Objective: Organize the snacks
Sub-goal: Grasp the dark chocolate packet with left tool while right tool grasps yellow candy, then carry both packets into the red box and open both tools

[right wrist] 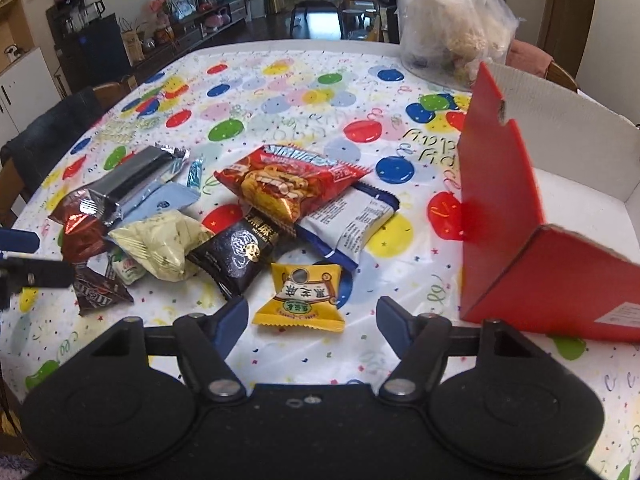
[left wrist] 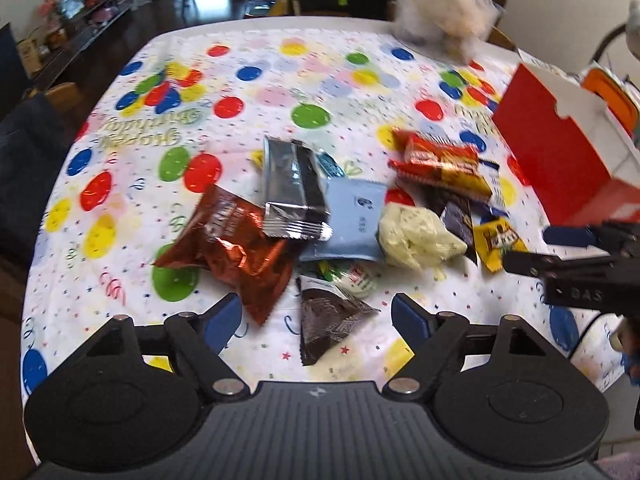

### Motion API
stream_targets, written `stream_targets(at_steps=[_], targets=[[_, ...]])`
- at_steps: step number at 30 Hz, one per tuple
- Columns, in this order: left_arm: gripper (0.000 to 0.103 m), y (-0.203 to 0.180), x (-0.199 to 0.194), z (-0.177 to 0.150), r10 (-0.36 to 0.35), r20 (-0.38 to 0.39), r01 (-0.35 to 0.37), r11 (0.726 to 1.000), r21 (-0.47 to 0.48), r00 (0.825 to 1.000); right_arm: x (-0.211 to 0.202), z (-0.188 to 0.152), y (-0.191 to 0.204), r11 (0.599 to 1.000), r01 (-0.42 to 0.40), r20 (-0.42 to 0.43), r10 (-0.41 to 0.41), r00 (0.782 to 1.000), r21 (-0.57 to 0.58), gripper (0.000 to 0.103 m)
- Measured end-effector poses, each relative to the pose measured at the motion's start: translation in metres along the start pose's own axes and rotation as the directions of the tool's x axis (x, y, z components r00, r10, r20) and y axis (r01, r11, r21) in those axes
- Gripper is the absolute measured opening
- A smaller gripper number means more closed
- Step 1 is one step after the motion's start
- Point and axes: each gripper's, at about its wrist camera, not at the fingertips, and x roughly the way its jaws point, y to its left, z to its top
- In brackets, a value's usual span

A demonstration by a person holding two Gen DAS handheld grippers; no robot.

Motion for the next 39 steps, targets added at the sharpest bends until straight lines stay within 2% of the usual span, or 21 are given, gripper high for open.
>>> stream_targets(at_steps=[4,11,14,19,28,39], targets=[[0.069,-0.001,0.012,0.0,-0.006,-0.025,0.007,0.999,0.037,1.0,0.012,0.004,0.004,0.999,0.03,-0.017,-0.03,0.999,-0.012,0.062],[0.065,-0.003,0.026,-0.001,-0.046,-0.047,0.049,0.996,0.07,0.998,0.021,0.01,0.002,1.0,0.029,-0.034,-0.028,0.999,0.013,0.057],[0.056,-0.005,0.029,0.001,-0.05,-0.049,0.054,0.995,0.087,0.998,0.024,0.011,0.002,1.0,0.025,-0.047,-0.024,0.999,0.016,0.049],[0.048,-0.003,0.035,0.001,-0.075,-0.068,0.08,0.993,0.081,0.995,0.024,0.01,0.003,0.999,0.024,-0.053,-0.023,0.998,0.031,0.04],[0.035,0.007,0.041,0.003,-0.125,-0.09,0.128,0.991,0.037,0.988,0.017,0.008,0.003,0.997,0.033,-0.048,-0.03,0.998,0.066,0.035],[0.031,0.021,0.036,0.005,-0.179,-0.089,0.18,0.984,0.003,0.98,-0.006,0.004,0.001,0.989,0.024,-0.033,-0.019,0.999,0.144,0.032]])
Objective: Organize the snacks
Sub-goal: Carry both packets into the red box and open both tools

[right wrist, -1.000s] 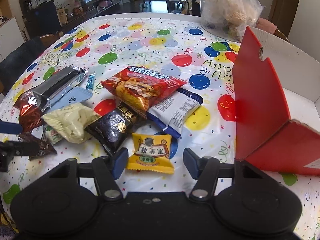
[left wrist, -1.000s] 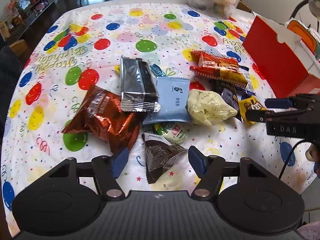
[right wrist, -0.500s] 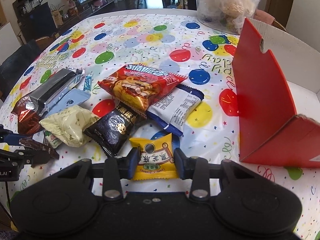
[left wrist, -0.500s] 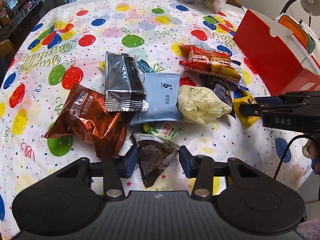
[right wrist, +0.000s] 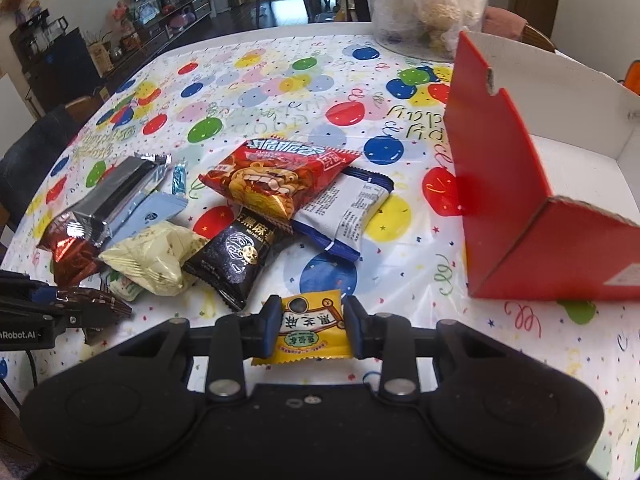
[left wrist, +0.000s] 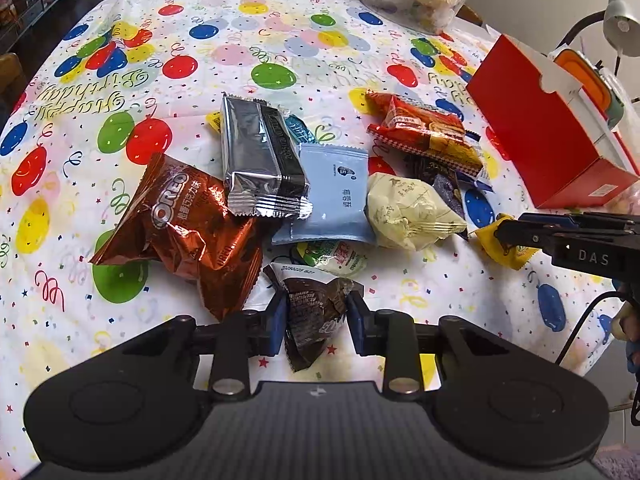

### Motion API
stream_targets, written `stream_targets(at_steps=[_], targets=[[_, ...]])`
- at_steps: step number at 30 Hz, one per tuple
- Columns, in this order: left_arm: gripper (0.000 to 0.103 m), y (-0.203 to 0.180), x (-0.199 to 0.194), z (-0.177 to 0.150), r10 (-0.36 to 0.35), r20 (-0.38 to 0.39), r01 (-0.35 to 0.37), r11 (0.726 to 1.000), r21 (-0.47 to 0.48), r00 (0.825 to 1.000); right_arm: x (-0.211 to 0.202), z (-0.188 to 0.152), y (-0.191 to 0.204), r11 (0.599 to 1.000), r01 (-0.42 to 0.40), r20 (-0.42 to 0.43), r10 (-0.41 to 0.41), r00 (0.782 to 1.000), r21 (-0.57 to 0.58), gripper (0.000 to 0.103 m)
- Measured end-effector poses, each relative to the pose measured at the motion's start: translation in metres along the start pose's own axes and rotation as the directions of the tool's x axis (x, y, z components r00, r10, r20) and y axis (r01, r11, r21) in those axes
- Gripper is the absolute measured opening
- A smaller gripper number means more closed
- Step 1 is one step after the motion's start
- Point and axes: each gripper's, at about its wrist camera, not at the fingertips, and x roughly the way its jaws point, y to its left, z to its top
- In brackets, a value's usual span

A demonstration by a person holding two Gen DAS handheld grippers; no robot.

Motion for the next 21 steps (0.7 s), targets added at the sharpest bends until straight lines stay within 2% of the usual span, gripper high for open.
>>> stream_targets(at_steps=[8,21], targets=[[0.031,-0.004,-0.015,0.009,-0.048,0.024,0.047,0.998,0.038,0.999,-0.031,0.002,-0.002,0.999,-0.006,0.039,0.004,0.999,0.048,0.032],[0.031,-0.04,-0.07,0.041,-0.111,0.15,0.079,0.975,0.206,0.982,-0.096,0.021,-0.003,0.997,0.02,0.186,-0.033,0.982,0.07,0.032]])
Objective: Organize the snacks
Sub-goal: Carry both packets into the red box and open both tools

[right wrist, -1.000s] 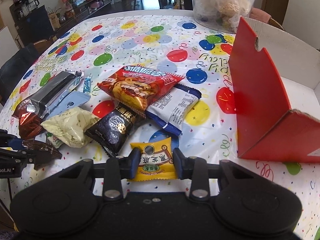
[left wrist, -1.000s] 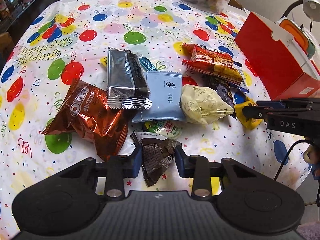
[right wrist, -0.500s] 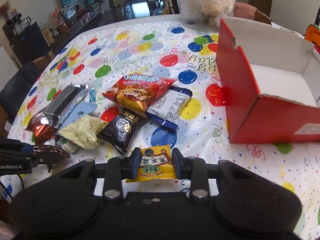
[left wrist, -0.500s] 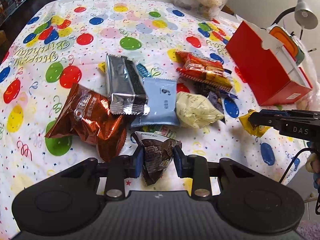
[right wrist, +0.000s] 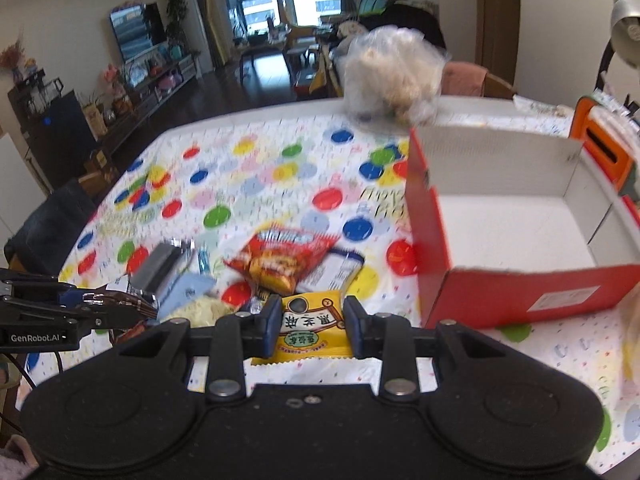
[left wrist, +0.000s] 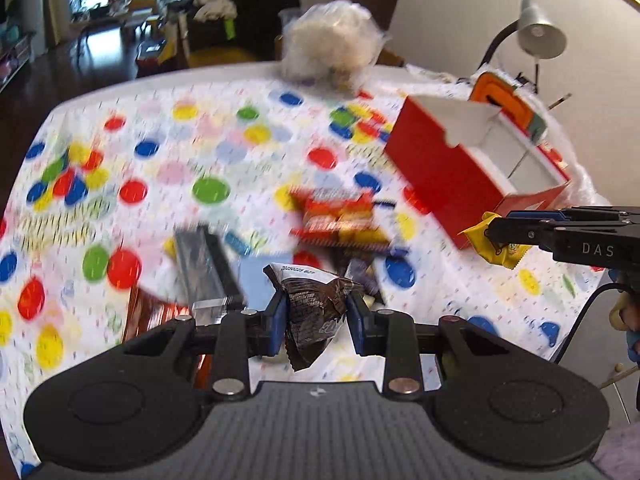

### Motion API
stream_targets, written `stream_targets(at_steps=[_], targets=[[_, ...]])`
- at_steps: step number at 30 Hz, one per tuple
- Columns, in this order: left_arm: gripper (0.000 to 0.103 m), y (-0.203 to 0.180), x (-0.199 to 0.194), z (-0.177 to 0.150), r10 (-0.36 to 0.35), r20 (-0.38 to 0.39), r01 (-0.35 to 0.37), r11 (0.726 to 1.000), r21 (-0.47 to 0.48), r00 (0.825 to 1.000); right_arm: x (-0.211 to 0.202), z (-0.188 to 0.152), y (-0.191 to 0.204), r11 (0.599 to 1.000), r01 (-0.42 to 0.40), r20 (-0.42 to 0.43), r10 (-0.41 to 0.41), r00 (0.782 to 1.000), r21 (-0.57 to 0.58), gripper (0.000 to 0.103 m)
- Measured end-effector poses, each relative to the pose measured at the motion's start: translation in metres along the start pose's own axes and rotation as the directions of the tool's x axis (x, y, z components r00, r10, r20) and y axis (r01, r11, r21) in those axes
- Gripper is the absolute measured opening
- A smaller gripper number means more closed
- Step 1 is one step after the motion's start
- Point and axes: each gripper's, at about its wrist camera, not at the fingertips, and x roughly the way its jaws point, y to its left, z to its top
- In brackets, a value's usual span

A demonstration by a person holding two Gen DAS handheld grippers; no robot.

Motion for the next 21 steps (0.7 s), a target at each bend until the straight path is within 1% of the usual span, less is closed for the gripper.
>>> stream_targets(at_steps=[8,14,18,21], targets=[[0.031,-0.035,-0.006,0.039,-0.041,0.034,0.039,0.998,0.059,0.999,-0.024,0.025,-0.025,1.0,0.027,0.071,-0.027,0.997,-0.001,0.032],[0.031,-0.067,0.003,0.07,-0.058,0.038,0.056,0.997,0.058,0.998,-0.032,0.045,-0.064,0.999,0.043,0.118,-0.044,0.992,0.008,0.032],[0.031,-0.096,0.016,0.092,-0.05,0.047,0.045,0.995,0.094,0.998,-0.033,0.056,-0.093,0.998,0.061,0.139,-0.062,0.988,0.006,0.032],[0.031,-0.119,0.029,0.109,-0.052,0.042,0.047,0.992,0.115,0.998,-0.032,0.063,-0.116,0.998,0.068,0.139,-0.069,0.988,0.015,0.032]])
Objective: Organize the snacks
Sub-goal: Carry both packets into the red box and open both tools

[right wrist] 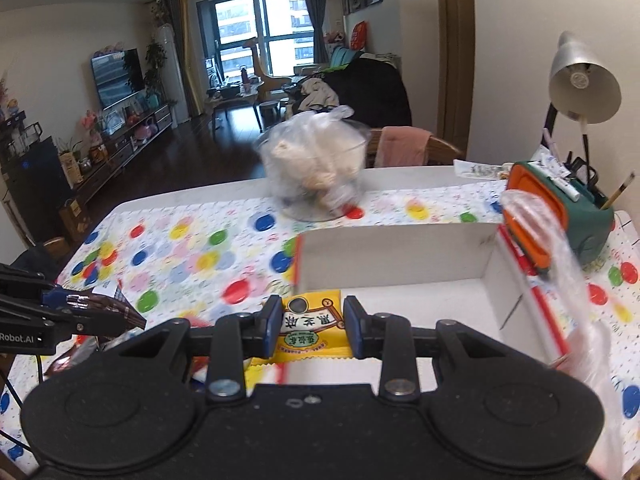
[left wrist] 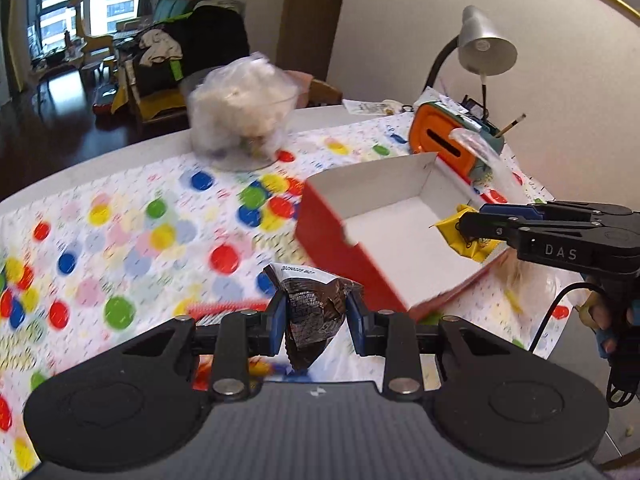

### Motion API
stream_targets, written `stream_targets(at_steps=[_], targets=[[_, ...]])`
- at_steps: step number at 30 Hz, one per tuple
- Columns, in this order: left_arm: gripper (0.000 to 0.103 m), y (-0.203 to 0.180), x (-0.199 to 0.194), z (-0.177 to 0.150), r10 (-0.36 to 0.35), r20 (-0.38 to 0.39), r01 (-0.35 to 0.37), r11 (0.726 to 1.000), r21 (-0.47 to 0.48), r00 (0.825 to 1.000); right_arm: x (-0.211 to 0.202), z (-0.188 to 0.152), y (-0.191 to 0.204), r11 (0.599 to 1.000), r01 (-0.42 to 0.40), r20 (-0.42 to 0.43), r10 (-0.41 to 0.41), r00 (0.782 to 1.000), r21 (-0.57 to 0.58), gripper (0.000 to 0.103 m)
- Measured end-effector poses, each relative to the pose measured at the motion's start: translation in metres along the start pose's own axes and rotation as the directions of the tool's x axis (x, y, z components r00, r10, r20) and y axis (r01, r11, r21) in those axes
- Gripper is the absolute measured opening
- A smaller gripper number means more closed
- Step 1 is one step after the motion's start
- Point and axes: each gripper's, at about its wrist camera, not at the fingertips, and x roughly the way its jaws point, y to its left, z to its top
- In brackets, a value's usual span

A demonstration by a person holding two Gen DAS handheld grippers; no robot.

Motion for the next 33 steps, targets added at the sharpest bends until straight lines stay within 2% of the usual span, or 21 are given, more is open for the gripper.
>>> stream_targets(at_steps=[5,12,18,26,33], targets=[[0.031,-0.033,0.034,0.025,-0.012,-0.034,0.013,0.999,0.045,0.999,0.013,0.005,-0.041,0.999,0.027,-0.023,-0.026,0.999,0.034,0.032],[0.031,-0.068,0.092,0.046,-0.011,-0.129,0.02,0.997,0.071,0.992,0.04,-0.002,-0.086,0.996,0.073,-0.081,-0.069,0.994,0.045,0.032],[0.031,-0.088,0.134,0.056,-0.011,-0.21,0.034,0.994,0.105,0.978,0.071,-0.005,-0.116,0.992,0.065,-0.176,-0.045,0.983,0.112,0.032],[0.031,-0.103,0.185,0.06,0.038,-0.286,0.003,0.99,0.142,0.958,0.107,-0.013,-0.121,0.994,0.076,-0.289,-0.052,0.956,0.074,0.032],[0.031,-0.111,0.217,0.056,0.075,-0.34,-0.008,0.981,0.195,0.938,0.13,-0.023,-0.112,0.995,0.096,-0.367,-0.091,0.926,-0.004,0.032]])
